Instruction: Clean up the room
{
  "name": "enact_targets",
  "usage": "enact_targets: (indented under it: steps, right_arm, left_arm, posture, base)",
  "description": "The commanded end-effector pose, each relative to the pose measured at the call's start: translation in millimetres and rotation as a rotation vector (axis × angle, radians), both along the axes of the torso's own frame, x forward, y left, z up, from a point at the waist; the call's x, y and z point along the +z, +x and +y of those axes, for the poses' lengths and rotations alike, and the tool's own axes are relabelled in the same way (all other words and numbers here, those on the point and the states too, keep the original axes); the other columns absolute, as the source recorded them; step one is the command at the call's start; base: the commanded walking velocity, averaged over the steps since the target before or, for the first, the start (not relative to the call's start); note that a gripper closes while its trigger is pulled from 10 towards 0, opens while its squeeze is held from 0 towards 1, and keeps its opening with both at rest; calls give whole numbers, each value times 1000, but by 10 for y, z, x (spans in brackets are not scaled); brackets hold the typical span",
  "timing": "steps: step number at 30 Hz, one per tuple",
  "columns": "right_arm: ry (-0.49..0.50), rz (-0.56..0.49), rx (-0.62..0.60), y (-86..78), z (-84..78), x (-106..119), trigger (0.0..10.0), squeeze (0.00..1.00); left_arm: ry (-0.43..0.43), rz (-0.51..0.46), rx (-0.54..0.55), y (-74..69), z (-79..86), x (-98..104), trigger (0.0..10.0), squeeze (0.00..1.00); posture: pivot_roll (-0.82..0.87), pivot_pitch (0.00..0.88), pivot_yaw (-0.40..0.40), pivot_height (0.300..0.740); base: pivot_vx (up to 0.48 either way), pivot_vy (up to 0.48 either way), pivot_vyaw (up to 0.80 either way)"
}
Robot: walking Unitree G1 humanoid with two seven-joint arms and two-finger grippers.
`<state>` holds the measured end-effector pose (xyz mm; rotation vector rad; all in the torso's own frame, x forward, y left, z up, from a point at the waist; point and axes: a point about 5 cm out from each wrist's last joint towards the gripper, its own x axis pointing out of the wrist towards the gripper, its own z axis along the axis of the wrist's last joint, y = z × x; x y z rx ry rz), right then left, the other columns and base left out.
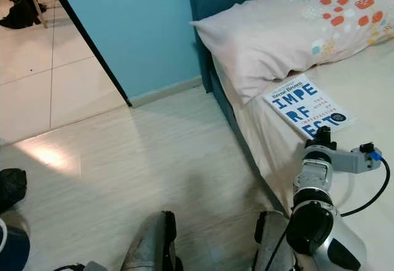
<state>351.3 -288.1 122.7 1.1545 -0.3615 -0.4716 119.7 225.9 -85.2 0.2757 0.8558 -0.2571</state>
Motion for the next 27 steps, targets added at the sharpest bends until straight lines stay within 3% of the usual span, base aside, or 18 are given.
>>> enact_targets:
  steps: [1,2,3,10,15,21,25,26,27]
  right_arm:
    - [10,40,5,-51,46,-136,10000,8]
    - [10,40,5,-51,46,-136,10000,8]
    - [17,75,9,-72,75,-205,10000,1000]
    - [33,102,-16,-114,47,-261,10000,1000]
    - [12,166,-98,-205,-126,-275,10000,1000]
    - [-44,223,-221,-426,-569,-213,10000,1000]
    - [-66,235,-217,-425,-615,-170,10000,1000]
    - [-148,282,-154,-360,-573,-129,10000,553]
    - [-148,282,-154,-360,-573,-129,10000,553]
  left_arm:
    - [26,66,-12,-192,80,-46,10000,0]
    - [26,66,-12,-192,80,-46,10000,0]
    - [27,68,-11,-193,84,-45,10000,0]
    - [29,76,-4,-174,64,-56,10000,0]
    - [30,86,12,-44,-21,-76,10000,0]
    - [36,92,13,165,-113,-66,10000,0]
    - [39,96,15,226,-135,-59,10000,0]
    - [38,95,41,269,-135,-51,10000,0]
    - [38,95,41,269,-135,-51,10000,0]
  posture:
    - [281,364,95,571]
    - [281,364,95,571]
    - [275,357,91,571]
    - [260,330,72,571]
    - [209,260,34,571]
    - [144,173,11,571]
    - [122,135,3,571]
    - [109,114,1,571]
    - [109,114,1,571]
  base:
    - [0,0,0]
    - [0,0,0]
    - [0,0,0]
    - [0,0,0]
    - [0,0,0]
    - [0,0,0]
    - [0,0,0]
    - [0,0,0]
    - [0,0,0]
